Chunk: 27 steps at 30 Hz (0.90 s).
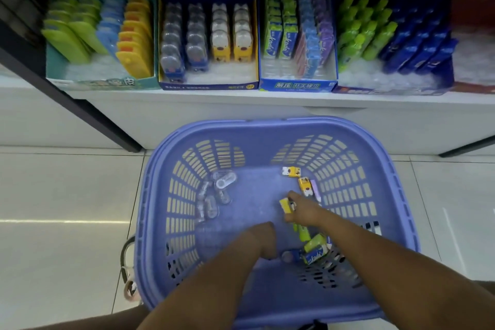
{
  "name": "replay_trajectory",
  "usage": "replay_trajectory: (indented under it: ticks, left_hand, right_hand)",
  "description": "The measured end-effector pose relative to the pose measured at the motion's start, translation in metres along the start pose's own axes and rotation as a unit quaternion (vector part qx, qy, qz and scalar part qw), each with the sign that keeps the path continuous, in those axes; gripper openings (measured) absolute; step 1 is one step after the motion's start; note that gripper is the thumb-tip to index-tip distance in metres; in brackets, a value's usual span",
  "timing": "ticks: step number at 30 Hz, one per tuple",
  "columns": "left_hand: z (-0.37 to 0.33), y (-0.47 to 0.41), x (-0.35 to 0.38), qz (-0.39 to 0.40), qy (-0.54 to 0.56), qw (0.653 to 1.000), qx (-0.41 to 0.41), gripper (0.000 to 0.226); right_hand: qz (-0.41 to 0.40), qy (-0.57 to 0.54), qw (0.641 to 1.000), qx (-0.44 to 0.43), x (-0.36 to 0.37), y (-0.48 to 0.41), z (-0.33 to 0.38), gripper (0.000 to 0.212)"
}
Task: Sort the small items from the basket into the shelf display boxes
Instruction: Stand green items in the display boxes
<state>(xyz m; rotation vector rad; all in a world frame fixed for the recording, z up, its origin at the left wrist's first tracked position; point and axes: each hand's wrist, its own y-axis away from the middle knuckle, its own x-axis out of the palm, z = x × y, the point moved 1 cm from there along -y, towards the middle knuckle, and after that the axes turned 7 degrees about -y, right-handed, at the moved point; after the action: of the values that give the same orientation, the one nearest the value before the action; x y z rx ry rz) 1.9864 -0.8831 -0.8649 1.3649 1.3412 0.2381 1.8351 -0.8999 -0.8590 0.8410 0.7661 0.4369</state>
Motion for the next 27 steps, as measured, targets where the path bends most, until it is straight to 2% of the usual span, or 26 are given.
replay_trajectory:
  ticks: [2,6,9,11,12,14,16,17,20,23,25,27]
  left_hand:
    - [0.002,0.0,0.001,-0.019,0.024,0.999,-0.015,0.055]
    - [0.007,0.001,0.0,-0.018,0.008,1.0,-0.012,0.056]
    - [0.009,0.005,-0.006,0.001,0.051,0.998,-0.043,0.037]
    - [0.012,0.01,-0.014,0.015,0.152,0.984,-0.094,0.024]
    - [0.014,0.012,-0.018,0.022,0.241,0.963,-0.122,0.024]
    - [0.018,0.019,-0.028,0.027,0.431,0.887,-0.162,0.015]
    - [0.021,0.029,-0.041,0.0,0.553,0.817,-0.167,0.008]
    - [0.021,0.034,-0.049,-0.019,0.595,0.788,-0.157,0.008]
    - [0.017,0.049,-0.072,-0.069,0.674,0.728,-0.105,0.012]
    - [0.004,0.067,-0.093,-0.077,0.744,0.663,-0.002,0.015]
    - [-0.012,0.08,-0.104,-0.043,0.804,0.586,0.086,0.026]
    - [-0.029,0.093,-0.111,-0.041,0.853,0.504,0.13,0.038]
  right_hand:
    - [0.001,-0.108,0.994,0.032,-0.003,0.001,0.001,0.068]
    - [-0.023,-0.329,0.94,0.087,-0.005,0.003,0.007,0.044]
    - [-0.037,-0.353,0.931,0.091,-0.01,0.007,0.009,0.022]
    - [-0.041,-0.34,0.936,0.083,-0.016,0.013,0.012,0.014]
    - [-0.045,-0.342,0.936,0.073,-0.02,0.016,0.014,0.014]
    - [-0.046,-0.369,0.927,0.044,-0.027,0.023,0.02,0.015]
    - [-0.042,-0.403,0.914,0.025,-0.036,0.034,0.031,0.004]
    - [-0.043,-0.417,0.908,0.012,-0.041,0.04,0.035,0.007]
    - [-0.067,-0.462,0.884,-0.037,-0.057,0.061,0.049,0.007]
    - [-0.116,-0.476,0.867,-0.091,-0.068,0.082,0.065,0.006]
    - [-0.148,-0.459,0.867,-0.129,-0.071,0.097,0.079,0.009]
    - [-0.187,-0.432,0.867,-0.16,-0.073,0.11,0.093,0.009]
